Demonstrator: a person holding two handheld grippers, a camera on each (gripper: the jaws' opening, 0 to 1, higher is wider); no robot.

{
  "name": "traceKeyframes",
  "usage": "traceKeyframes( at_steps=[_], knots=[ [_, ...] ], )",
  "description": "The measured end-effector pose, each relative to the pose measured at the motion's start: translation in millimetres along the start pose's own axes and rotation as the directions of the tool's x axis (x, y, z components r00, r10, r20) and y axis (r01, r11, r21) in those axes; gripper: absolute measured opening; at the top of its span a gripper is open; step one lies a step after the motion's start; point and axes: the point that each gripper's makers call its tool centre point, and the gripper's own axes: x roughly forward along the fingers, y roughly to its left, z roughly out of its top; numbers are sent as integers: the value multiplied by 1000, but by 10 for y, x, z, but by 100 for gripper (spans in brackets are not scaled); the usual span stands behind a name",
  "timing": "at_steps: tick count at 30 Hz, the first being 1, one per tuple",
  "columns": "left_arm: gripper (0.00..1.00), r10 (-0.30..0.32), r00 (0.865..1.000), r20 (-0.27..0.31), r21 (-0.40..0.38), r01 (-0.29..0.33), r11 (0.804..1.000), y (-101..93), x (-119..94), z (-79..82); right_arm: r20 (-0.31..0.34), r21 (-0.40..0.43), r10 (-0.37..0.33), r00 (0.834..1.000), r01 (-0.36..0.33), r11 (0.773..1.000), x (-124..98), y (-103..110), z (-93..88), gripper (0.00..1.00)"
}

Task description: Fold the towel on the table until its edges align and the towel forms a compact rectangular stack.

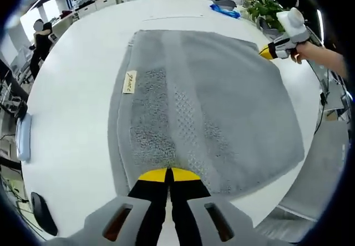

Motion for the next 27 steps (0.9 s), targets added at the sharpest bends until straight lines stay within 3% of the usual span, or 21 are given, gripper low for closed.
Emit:
traceKeyframes(
  at_steps=[6,13,27],
  knots=[
    [1,14,1000,7,58,-14,998,-4,12,43,-14,-25,-19,1000,19,1000,-51,10,-84,0],
    [1,11,1000,29,38,-12,999,21,27,97,-27,-17,-33,999,32,999,-126,19,-222,0],
    [1,-3,999,48,71,-1,997,-5,139,329,-33,25,-50,998,50,998,-218,32,-411,0]
  ],
)
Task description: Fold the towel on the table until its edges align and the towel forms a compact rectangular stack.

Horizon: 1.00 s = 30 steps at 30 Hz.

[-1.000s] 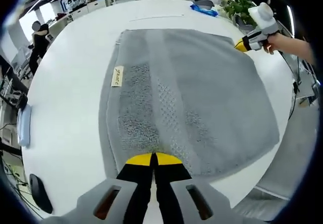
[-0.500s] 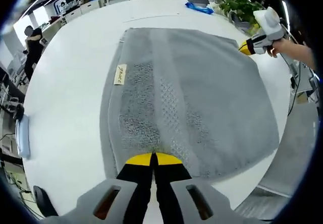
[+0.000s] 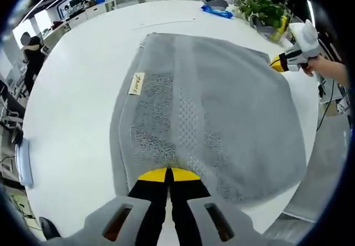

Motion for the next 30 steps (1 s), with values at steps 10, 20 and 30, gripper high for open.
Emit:
traceKeyframes(
  at_steps=[10,20,30],
  knots=[
    [1,-18,1000,19,8,18,1000,-9,81,152,4,47,-4,1000,4,999,-66,36,-103,0],
    [1,-24,1000,14,43,23,999,-15,151,290,37,102,-11,999,8,995,-104,64,-176,0],
    [1,-28,1000,11,71,27,997,-30,203,399,53,133,-21,998,14,991,-145,99,-253,0]
  ],
)
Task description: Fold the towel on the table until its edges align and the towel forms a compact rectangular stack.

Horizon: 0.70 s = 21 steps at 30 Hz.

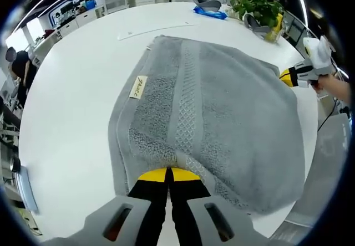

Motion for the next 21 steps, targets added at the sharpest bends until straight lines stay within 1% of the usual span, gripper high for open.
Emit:
traceKeyframes(
  at_steps=[6,11,15,19,21],
  knots=[
    [1,-13,1000,-3,21,13,1000,15,42,93,7,13,-2,1000,2,1000,-26,17,-36,0],
    [1,-25,1000,-12,23,26,999,21,73,163,8,13,-1,1000,1,1000,-49,38,-68,0],
    [1,-20,1000,-12,44,21,999,19,100,212,12,12,-4,1000,4,1000,-58,42,-85,0],
    [1,-12,1000,-11,65,13,998,26,117,247,20,44,-5,1000,5,999,-75,58,-116,0],
    [1,-6,1000,-8,75,6,997,24,123,263,30,46,-9,1000,7,999,-88,76,-137,0]
  ],
)
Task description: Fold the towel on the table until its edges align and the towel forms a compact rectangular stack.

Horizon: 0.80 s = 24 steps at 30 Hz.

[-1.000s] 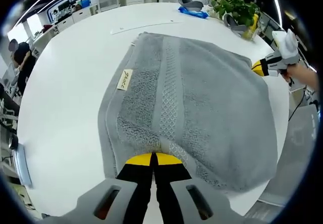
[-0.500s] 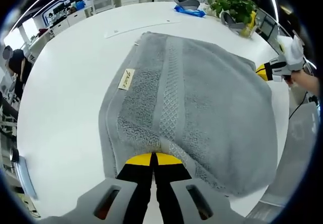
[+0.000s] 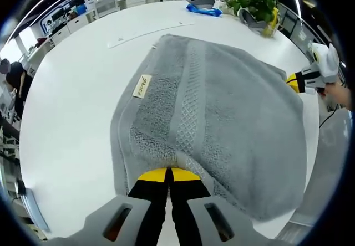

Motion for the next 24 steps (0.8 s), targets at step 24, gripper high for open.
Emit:
traceKeyframes(
  at_steps=[24],
  knots=[
    [1,4,1000,6,49,-4,999,32,100,189,54,111,-24,998,18,994,-81,115,-106,0]
  ],
)
